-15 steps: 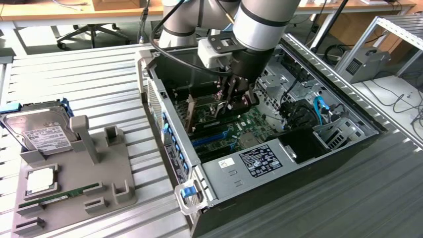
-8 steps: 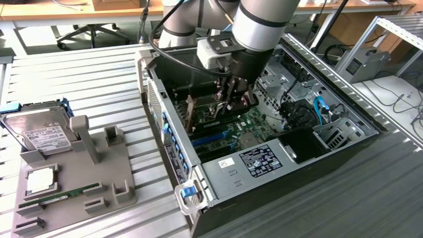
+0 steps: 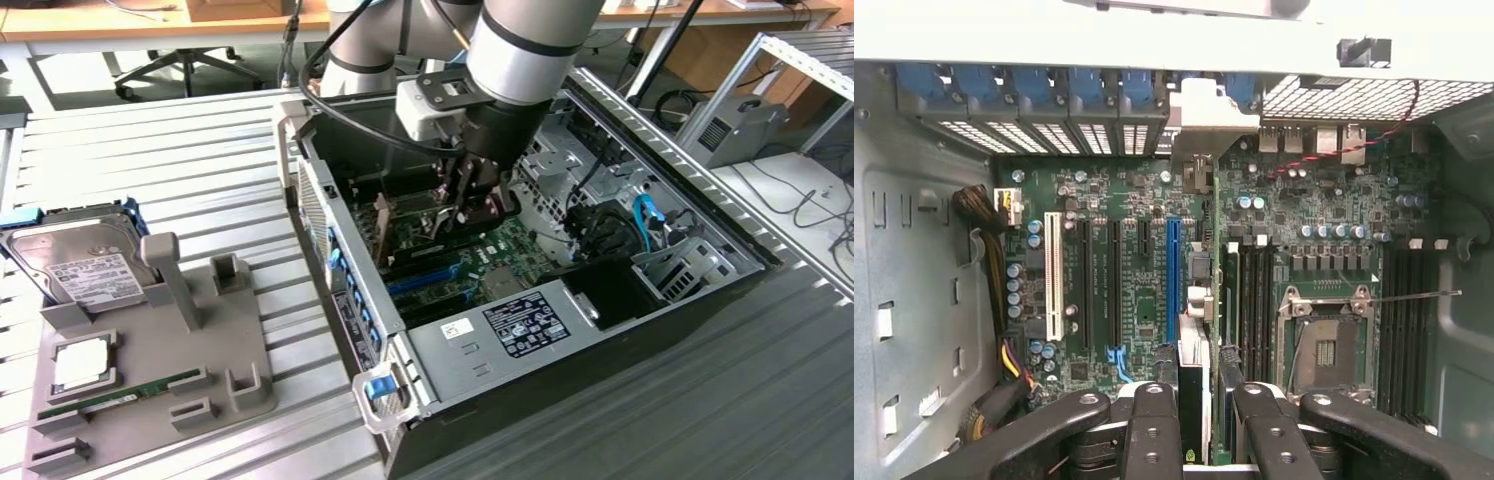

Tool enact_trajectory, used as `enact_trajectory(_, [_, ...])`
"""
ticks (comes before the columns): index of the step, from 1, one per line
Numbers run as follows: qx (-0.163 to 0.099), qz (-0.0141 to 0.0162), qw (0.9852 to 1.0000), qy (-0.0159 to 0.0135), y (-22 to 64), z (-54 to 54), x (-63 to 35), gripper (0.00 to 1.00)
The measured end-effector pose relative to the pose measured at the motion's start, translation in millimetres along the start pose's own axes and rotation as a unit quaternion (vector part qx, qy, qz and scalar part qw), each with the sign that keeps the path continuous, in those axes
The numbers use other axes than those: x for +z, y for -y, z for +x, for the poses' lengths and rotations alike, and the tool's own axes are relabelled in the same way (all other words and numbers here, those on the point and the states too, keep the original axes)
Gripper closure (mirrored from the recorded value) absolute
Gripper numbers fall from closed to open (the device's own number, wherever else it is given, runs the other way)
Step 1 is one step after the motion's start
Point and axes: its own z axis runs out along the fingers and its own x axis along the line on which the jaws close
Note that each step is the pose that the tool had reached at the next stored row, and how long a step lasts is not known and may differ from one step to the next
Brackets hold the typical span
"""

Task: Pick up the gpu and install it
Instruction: 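Insert the gpu into the slot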

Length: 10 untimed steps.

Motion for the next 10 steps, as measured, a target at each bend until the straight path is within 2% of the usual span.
enact_trajectory(10, [0.000,0.0000,1.0000,0.0000,-1.6,1.6,0.7,0.74])
